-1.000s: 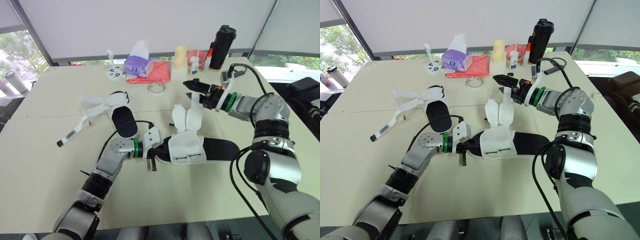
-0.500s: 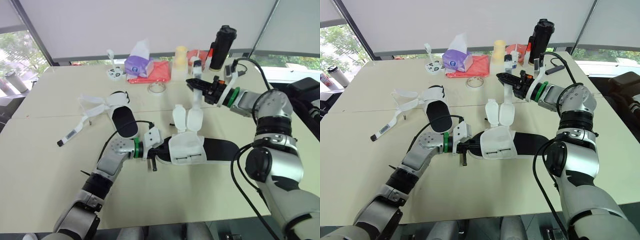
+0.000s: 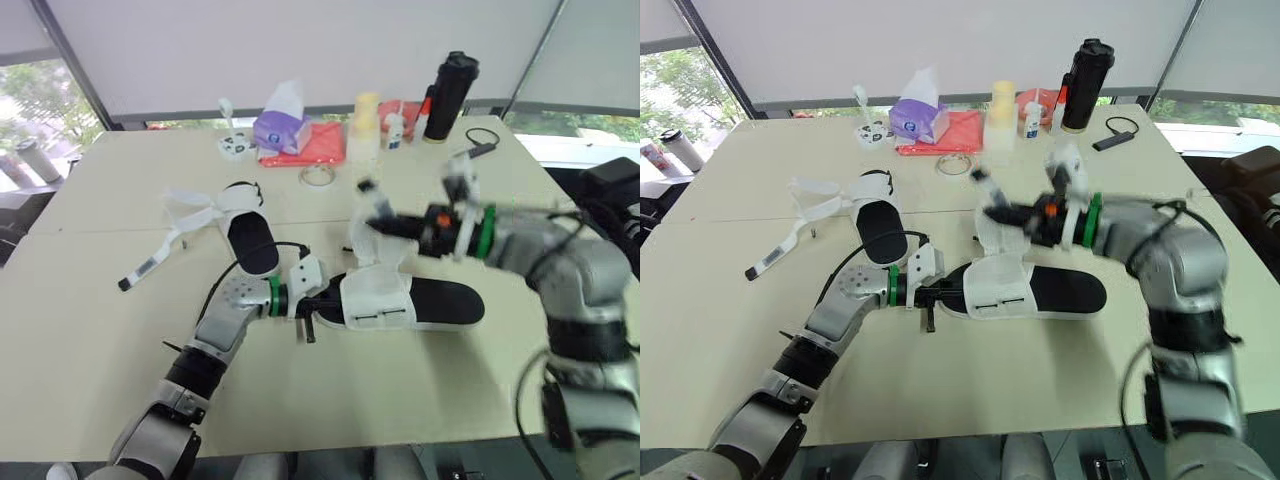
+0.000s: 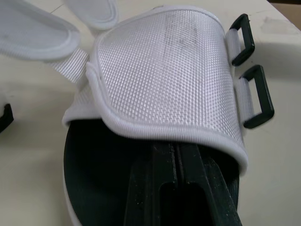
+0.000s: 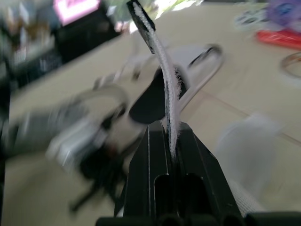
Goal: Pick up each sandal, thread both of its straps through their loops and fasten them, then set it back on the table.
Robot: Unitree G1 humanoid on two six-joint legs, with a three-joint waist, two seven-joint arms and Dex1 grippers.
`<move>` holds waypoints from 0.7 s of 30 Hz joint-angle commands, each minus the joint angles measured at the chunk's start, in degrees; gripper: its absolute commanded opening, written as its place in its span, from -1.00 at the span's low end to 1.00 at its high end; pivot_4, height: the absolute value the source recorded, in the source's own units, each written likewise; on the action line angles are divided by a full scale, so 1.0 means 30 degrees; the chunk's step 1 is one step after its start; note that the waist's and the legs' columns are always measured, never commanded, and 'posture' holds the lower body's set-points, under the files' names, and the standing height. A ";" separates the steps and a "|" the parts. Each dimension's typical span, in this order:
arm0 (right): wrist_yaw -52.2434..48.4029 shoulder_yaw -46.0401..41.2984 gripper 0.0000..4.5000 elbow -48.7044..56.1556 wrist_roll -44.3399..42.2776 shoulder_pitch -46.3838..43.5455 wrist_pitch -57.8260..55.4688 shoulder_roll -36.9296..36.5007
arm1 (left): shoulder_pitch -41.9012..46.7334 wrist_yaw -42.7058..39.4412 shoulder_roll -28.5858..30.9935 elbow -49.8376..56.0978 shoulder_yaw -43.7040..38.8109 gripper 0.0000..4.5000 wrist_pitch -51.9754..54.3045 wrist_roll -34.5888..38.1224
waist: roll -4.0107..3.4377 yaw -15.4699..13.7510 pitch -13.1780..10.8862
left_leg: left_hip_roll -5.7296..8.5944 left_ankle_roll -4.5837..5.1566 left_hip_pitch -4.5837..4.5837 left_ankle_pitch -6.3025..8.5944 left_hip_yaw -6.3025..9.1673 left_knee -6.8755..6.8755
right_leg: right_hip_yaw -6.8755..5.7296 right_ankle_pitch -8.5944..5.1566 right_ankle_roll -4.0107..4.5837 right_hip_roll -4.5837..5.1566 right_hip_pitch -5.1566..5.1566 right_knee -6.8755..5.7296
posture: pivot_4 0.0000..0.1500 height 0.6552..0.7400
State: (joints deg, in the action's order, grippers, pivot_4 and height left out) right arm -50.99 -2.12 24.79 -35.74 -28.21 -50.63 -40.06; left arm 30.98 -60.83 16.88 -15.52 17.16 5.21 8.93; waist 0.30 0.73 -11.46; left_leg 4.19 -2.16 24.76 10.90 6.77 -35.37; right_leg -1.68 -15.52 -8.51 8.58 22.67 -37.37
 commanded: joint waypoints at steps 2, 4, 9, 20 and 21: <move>-0.0693 -0.0124 -0.98 0.4678 0.0818 0.2789 0.3217 -0.1204 | -0.0249 -0.0203 0.0000 0.0279 0.0115 -1.00 -0.0054 -0.0024 | 0.0000 0.0065 0.0000 | -0.0006 0.0000 -0.0008 0.0000 -0.0005 -0.0009 | 0.0003 -0.0001 -0.0001 -0.0003 -0.0006 0.0008 | 1.00 1.00; -0.0982 0.0014 -0.98 0.5212 0.1428 0.3691 0.4330 -0.1714 | -0.0297 -0.0296 0.0063 0.0304 0.0121 -1.00 -0.0009 -0.0004 | 0.0004 0.0044 0.0000 | -0.0014 0.0000 -0.0061 0.0000 -0.0007 -0.0017 | 0.0004 -0.0001 -0.0001 -0.0004 -0.0057 0.0013 | 1.00 1.00; -0.2265 0.1696 -0.98 0.4359 0.5671 0.5997 1.0019 -0.3379 | -0.0124 -0.0581 0.0131 0.0113 0.0175 -1.00 0.0035 -0.0080 | 0.0025 -0.0073 0.0012 | -0.0017 -0.0001 -0.0117 0.0001 -0.0003 -0.0018 | 0.0000 -0.0004 -0.0004 -0.0001 -0.0139 0.0060 | 1.00 1.00; -0.3756 0.3438 0.04 0.0906 1.0594 0.6010 1.8079 -0.4550 | 0.0338 -0.0755 0.0130 -0.0297 0.0039 -1.00 -0.0018 -0.0181 | 0.0029 -0.0054 0.0012 | -0.0016 -0.0001 -0.0116 0.0001 -0.0001 -0.0017 | 0.0001 -0.0003 -0.0003 -0.0001 -0.0142 0.0072 | 1.00 1.00; -0.3942 0.3362 0.24 0.0903 1.0606 0.6091 1.8237 -0.4769 | 0.0354 -0.0732 0.0100 -0.0339 0.0041 -1.00 -0.0054 -0.0191 | 0.0029 -0.0056 0.0012 | -0.0017 -0.0001 -0.0116 0.0001 0.0003 -0.0017 | 0.0001 -0.0003 -0.0003 -0.0004 -0.0141 0.0071 | 1.00 1.00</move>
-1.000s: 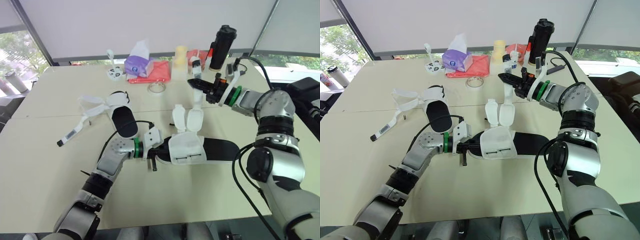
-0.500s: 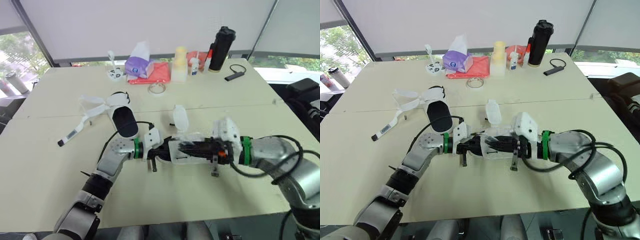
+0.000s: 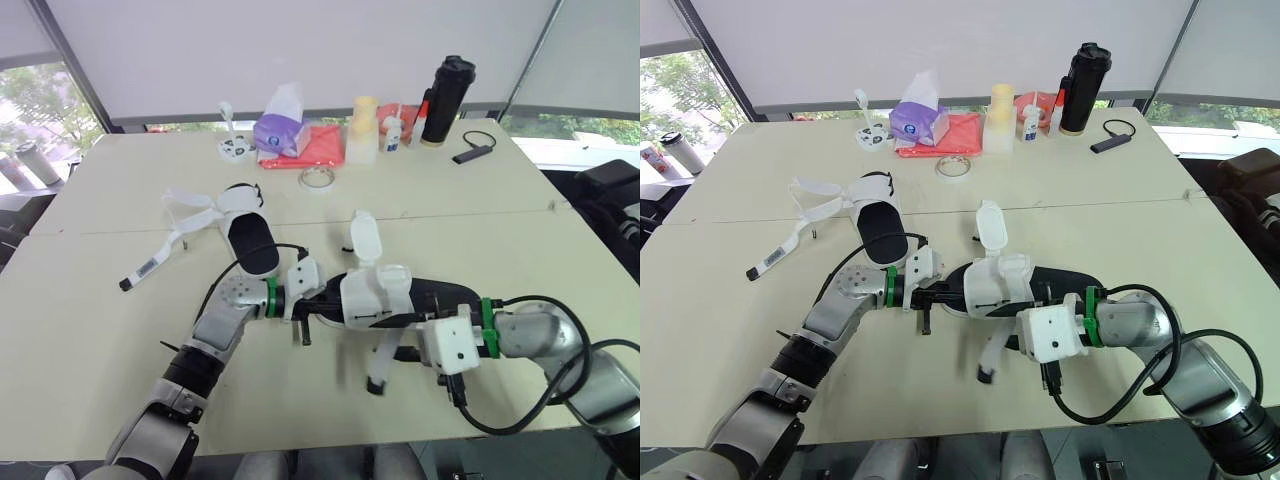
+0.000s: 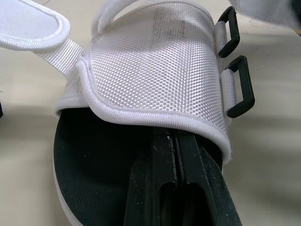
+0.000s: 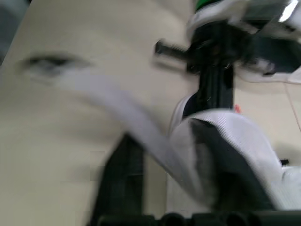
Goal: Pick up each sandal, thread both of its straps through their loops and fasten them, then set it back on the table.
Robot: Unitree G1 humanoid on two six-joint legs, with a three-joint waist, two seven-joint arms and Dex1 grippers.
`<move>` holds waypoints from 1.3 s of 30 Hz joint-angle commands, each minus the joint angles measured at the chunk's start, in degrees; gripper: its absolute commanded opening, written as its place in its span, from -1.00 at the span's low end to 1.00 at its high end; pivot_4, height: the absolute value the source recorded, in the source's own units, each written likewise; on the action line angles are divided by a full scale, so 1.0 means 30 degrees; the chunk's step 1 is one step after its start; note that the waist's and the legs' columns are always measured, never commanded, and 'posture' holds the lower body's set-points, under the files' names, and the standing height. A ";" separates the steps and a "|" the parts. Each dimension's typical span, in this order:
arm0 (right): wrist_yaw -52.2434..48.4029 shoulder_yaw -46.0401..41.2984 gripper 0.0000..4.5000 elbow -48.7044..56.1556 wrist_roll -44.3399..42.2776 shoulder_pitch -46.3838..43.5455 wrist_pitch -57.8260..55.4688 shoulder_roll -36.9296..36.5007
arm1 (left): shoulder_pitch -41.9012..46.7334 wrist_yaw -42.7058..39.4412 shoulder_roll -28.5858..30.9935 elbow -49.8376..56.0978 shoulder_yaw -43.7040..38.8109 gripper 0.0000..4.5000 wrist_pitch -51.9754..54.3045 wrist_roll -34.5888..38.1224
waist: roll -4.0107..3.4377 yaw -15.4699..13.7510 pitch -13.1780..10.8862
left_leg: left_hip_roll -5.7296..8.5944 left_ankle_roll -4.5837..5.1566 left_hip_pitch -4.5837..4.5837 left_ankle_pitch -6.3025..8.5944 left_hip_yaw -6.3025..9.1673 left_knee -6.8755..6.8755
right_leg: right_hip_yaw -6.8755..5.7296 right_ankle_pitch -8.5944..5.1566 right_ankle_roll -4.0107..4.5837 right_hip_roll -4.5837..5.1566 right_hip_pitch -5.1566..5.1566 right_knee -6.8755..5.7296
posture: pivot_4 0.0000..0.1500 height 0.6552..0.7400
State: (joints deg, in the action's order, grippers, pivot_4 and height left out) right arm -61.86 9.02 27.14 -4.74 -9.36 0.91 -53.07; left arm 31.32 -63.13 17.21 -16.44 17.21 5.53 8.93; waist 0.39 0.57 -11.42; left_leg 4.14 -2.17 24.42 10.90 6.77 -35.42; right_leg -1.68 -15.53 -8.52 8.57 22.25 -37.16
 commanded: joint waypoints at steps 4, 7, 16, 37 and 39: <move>-0.1225 -0.0656 0.98 0.0586 -0.0062 0.0661 0.1223 -0.1386 | 0.0295 0.0071 -0.0126 -0.0190 0.0038 -1.00 -0.0275 -0.0213 | 0.0000 -0.0027 -0.0001 | 0.0000 0.0000 0.0000 0.0000 0.0001 0.0001 | 0.0001 0.0000 0.0000 0.0003 -0.0003 0.0002 | 1.00 1.00; -0.2325 -0.1361 0.98 0.1270 -0.0588 0.1978 0.1217 -0.2794 | 0.0379 0.0086 -0.0293 -0.0410 0.0051 -1.00 -0.0393 -0.0245 | 0.0008 -0.0254 -0.0004 | 0.0001 0.0000 0.0004 0.0000 0.0003 0.0002 | 0.0000 -0.0002 -0.0001 0.0004 -0.0004 0.0011 | 1.00 1.00; -0.3719 -0.5411 0.98 0.1266 -0.5982 0.3581 -0.5356 -0.5019 | 0.0655 0.0103 -0.0895 -0.1114 0.0118 -1.00 -0.0889 -0.0456 | 0.0018 -0.0463 -0.0005 | -0.0010 -0.0002 0.0005 0.0001 -0.0007 -0.0011 | 0.0001 0.0008 0.0015 0.0011 -0.0015 0.0021 | 1.00 1.00; 1.0204 -0.6300 0.98 -0.1201 -2.3982 -0.0350 -2.5383 0.2585 | 0.0746 0.0186 -0.1233 -0.1360 0.0063 -1.00 -0.1351 -0.0642 | 0.0073 -0.0455 -0.0003 | -0.0006 0.0003 0.0040 0.0001 -0.0001 -0.0008 | -0.0008 0.0013 0.0020 0.0014 0.0011 0.0044 | 1.00 1.00; 1.0712 -0.6261 0.98 -0.0992 -2.4165 -0.0135 -2.5429 0.2805 | 0.0712 0.0208 -0.1207 -0.1304 0.0061 -1.00 -0.1341 -0.0648 | 0.0072 -0.0459 -0.0003 | -0.0006 0.0003 0.0040 0.0001 0.0001 -0.0007 | -0.0009 0.0013 0.0020 0.0011 0.0012 0.0042 | 1.00 1.00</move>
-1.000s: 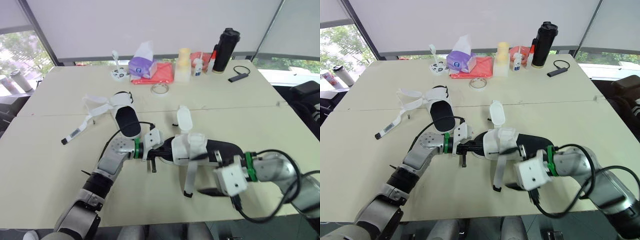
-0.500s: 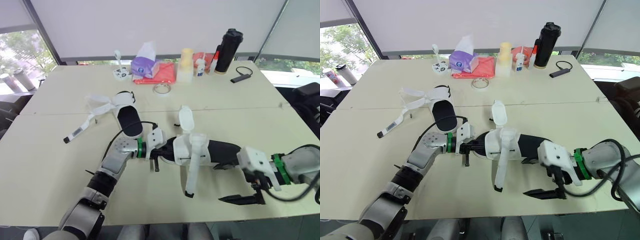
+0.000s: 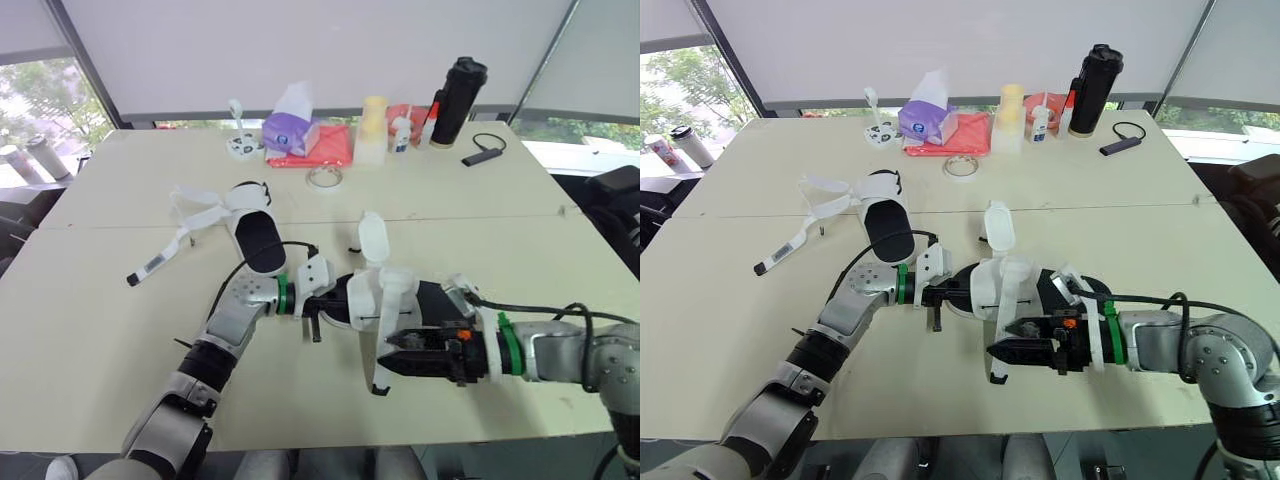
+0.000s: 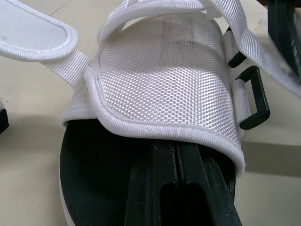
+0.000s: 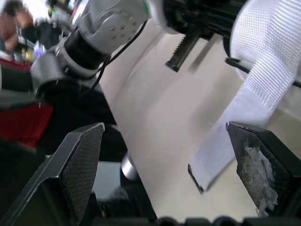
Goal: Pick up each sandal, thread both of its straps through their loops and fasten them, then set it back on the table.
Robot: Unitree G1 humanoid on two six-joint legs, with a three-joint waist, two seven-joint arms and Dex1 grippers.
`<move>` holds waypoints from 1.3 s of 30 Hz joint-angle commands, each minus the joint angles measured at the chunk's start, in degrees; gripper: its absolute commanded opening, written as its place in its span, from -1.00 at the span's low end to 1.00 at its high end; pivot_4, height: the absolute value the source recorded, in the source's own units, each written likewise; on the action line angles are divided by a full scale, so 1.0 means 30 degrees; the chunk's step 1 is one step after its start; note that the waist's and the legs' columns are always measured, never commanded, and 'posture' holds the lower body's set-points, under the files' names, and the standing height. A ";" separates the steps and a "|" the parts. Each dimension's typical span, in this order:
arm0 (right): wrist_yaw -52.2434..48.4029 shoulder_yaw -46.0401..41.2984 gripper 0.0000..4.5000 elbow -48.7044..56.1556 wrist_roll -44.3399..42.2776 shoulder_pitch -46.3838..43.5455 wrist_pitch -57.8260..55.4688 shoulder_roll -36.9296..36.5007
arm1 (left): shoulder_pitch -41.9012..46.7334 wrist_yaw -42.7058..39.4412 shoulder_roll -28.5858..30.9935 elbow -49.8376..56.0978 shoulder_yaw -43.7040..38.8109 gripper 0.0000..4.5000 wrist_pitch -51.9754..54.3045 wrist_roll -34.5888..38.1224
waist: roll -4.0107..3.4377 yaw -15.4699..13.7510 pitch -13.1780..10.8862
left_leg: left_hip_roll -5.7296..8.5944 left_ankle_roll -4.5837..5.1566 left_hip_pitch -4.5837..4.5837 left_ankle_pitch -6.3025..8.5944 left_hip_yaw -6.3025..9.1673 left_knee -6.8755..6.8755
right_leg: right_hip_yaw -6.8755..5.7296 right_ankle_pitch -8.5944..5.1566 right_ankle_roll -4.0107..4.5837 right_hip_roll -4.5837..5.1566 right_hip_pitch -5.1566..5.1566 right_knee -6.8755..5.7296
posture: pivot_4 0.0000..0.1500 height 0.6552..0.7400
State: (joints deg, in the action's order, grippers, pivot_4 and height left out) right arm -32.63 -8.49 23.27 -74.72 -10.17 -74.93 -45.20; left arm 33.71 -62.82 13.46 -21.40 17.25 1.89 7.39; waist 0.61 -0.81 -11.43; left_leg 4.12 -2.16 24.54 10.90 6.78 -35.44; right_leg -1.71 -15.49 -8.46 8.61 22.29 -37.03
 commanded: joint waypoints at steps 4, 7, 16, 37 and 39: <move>0.1291 -0.1464 0.98 -0.0240 -0.3170 0.0073 -0.0463 -0.0510 | -0.0154 0.0059 0.0130 0.0475 0.0090 -1.00 -0.0072 -0.0132 | 0.0000 0.0016 0.0000 | 0.0000 0.0001 -0.0001 -0.0001 -0.0004 -0.0001 | 0.0001 0.0001 -0.0002 -0.0001 -0.0002 0.0001 | 1.00 1.00; 0.1532 -0.1772 0.98 -0.0411 -0.4295 0.0202 -0.0481 -0.1129 | -0.0142 0.0063 0.0128 0.0439 0.0107 -1.00 -0.0072 -0.0144 | 0.0001 0.0018 0.0000 | -0.0001 0.0002 -0.0003 0.0000 -0.0005 -0.0001 | -0.0001 0.0001 -0.0002 -0.0004 -0.0004 0.0001 | 1.00 1.00; 0.2726 -0.1991 0.98 0.0980 -0.6386 0.3029 0.0506 -0.2357 | -0.0096 0.0053 -0.0009 0.0365 0.0177 -1.00 -0.0071 -0.0153 | 0.0005 0.0008 -0.0001 | -0.0007 0.0006 -0.0003 0.0002 -0.0008 0.0001 | -0.0004 -0.0001 -0.0005 -0.0004 -0.0010 0.0003 | 1.00 1.00; 0.4825 0.1624 0.98 -0.0604 -0.3858 0.1362 0.1860 0.0839 | -0.0250 0.0242 0.0162 0.0782 0.0011 -1.00 0.0194 -0.0102 | 0.0004 0.0025 -0.0001 | -0.0007 0.0006 -0.0001 0.0003 -0.0003 0.0008 | -0.0004 -0.0003 -0.0005 -0.0007 0.0002 0.0006 | 1.00 1.00; 0.4771 0.1892 0.98 -0.0536 -0.3611 0.1341 0.1829 0.0996 | -0.0268 0.0269 0.0197 0.0826 -0.0011 -1.00 0.0214 -0.0102 | 0.0004 0.0025 -0.0001 | -0.0007 0.0006 -0.0001 0.0002 -0.0003 0.0009 | -0.0003 -0.0003 -0.0005 -0.0006 0.0001 0.0008 | 1.00 1.00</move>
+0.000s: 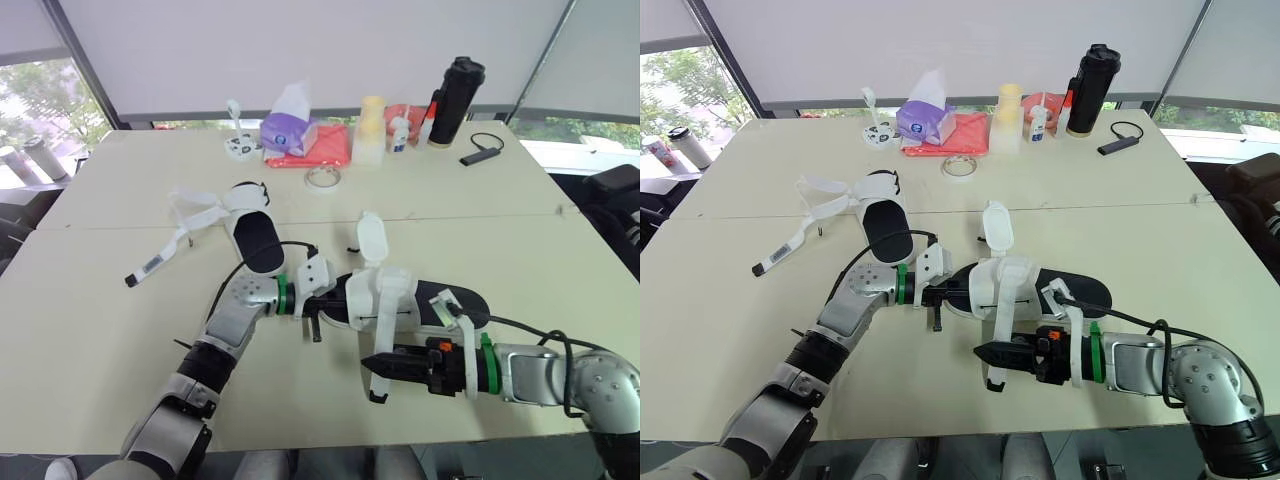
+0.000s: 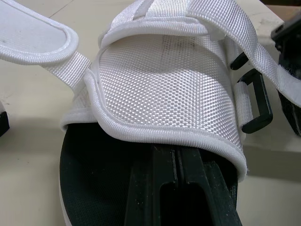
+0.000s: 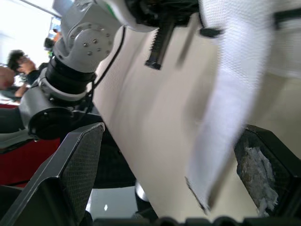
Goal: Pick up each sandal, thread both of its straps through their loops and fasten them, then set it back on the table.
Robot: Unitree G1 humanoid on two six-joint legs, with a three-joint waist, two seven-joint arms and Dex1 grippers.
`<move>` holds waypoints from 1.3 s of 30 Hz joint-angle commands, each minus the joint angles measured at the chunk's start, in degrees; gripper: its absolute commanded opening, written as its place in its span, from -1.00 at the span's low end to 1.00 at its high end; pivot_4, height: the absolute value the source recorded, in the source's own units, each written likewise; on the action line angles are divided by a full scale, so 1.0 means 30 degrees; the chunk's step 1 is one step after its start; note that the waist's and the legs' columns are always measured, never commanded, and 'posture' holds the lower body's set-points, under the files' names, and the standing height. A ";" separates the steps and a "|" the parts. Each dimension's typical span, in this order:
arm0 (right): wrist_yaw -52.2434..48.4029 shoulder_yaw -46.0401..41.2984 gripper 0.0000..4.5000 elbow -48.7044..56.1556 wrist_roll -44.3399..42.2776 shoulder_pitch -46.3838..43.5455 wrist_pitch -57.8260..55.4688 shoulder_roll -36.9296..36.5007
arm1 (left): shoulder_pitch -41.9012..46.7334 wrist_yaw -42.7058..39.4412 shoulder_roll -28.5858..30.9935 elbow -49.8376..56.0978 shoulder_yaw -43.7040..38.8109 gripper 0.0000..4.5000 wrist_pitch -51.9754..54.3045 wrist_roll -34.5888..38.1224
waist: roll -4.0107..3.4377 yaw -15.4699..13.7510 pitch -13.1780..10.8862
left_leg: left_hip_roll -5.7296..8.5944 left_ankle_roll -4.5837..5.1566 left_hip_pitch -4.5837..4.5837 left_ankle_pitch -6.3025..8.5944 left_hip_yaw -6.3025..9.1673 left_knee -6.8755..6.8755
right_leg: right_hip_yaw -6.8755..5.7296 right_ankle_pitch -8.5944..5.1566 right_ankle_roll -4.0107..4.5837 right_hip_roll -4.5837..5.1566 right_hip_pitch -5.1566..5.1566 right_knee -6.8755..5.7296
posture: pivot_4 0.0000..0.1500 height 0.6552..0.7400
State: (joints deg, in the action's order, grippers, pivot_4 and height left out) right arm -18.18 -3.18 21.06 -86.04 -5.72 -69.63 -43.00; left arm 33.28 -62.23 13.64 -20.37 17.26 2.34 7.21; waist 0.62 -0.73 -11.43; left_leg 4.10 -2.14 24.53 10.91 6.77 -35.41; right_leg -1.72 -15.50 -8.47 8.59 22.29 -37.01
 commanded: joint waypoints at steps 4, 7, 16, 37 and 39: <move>0.0008 0.0283 0.62 -0.0003 0.0371 -0.0409 0.0122 0.0541 | -0.0173 0.0117 0.0167 0.0587 -0.0007 -1.00 0.0131 -0.0030 | 0.0000 0.0008 0.0000 | 0.0000 0.0000 0.0000 0.0000 0.0001 0.0004 | 0.0000 0.0000 0.0000 0.0000 0.0003 0.0001 | 1.00 1.00; 0.0038 0.0199 -0.05 -0.0157 0.0385 -0.0601 0.0102 0.0665 | -0.0208 0.0138 0.0176 0.0650 0.0009 -1.00 0.0166 -0.0006 | -0.0001 0.0006 0.0000 | 0.0000 0.0001 0.0000 0.0000 0.0001 0.0004 | 0.0001 0.0001 0.0000 -0.0001 0.0006 0.0000 | 1.00 1.00; -0.0353 -0.0241 -0.99 0.0456 0.0456 -0.0619 0.0061 0.0073 | -0.0187 0.0180 0.0119 0.0630 0.0008 -1.00 0.0183 -0.0002 | 0.0000 0.0001 0.0000 | 0.0000 0.0000 0.0000 0.0000 0.0001 0.0011 | 0.0000 -0.0001 0.0000 0.0000 0.0005 0.0002 | 1.00 1.00; -1.3497 0.6115 -0.99 -0.9871 1.1488 -1.4837 0.1816 -0.2846 | -0.0110 0.0187 -0.0291 0.0429 0.0221 -1.00 -0.0180 -0.0255 | -0.0004 0.0056 -0.0005 | 0.0010 0.0009 0.0043 0.0006 -0.0015 0.0058 | -0.0006 -0.0001 -0.0007 -0.0006 0.0065 0.0036 | 1.00 1.00; -1.5191 0.6927 -0.99 -1.0499 1.2596 -1.5135 0.2060 -0.2943 | -0.0131 0.0231 -0.0343 0.0409 0.0242 -1.00 -0.0252 -0.0303 | -0.0003 0.0040 -0.0005 | 0.0016 0.0008 0.0048 0.0007 -0.0013 0.0061 | -0.0006 -0.0002 -0.0009 -0.0001 0.0069 0.0033 | 1.00 1.00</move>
State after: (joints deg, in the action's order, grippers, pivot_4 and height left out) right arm -59.22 16.54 -9.83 -51.12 -49.84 -64.71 -51.24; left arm 32.86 -61.79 12.84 -19.49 17.35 2.00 6.73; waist 0.61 -0.61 -11.45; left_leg 4.16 -2.11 24.71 10.93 6.73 -35.23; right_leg -1.73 -15.50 -8.50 8.60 22.52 -36.91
